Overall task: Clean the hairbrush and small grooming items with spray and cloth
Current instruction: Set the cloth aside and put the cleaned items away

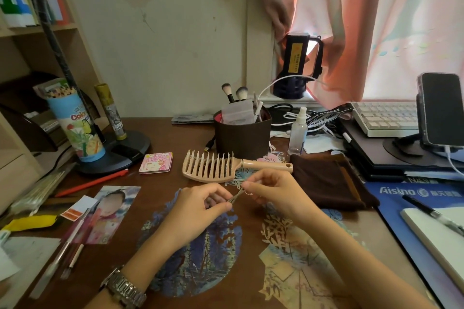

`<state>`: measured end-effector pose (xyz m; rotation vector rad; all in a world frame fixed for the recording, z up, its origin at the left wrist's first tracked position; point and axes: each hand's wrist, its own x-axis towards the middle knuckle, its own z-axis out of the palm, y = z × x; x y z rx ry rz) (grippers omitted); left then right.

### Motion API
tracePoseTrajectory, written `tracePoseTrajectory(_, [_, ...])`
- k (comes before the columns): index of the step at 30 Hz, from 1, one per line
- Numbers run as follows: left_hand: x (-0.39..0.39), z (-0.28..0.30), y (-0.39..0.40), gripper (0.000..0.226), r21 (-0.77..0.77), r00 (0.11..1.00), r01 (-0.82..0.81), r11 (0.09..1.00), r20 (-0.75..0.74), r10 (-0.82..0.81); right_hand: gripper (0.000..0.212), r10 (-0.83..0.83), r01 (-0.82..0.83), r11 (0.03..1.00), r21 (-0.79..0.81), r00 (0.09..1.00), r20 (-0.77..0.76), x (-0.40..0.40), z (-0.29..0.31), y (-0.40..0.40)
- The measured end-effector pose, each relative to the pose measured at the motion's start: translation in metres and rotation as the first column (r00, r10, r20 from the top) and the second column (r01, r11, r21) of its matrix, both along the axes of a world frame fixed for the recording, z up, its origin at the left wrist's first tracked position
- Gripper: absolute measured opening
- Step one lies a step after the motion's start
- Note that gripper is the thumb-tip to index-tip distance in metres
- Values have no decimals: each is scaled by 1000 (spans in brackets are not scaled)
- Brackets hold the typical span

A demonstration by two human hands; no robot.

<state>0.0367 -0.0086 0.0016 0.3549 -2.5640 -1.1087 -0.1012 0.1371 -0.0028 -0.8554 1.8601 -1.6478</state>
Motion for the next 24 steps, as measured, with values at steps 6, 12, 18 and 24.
tracePoseTrajectory(6, [-1, -3, 2, 11, 23, 1000, -10, 1000, -15, 10, 23, 41, -40, 999, 9, 999, -18, -1, 5, -1])
tracePoseTrajectory(12, [-1, -3, -1, 11, 16, 998, -23, 1000, -62, 24, 8, 90, -83, 995, 55, 984, -155, -4, 22, -5])
tracePoseTrajectory(18, [4, 3, -4, 17, -354, 999, -3, 935, -52, -17, 10, 78, -1, 986, 169, 890, -450, -28, 50, -8])
tracePoseTrajectory(24, [6, 0, -14, 20, -446, 998, -35, 894, -58, 10, 7, -7, 100, 985, 142, 838, -545, -60, 71, -22])
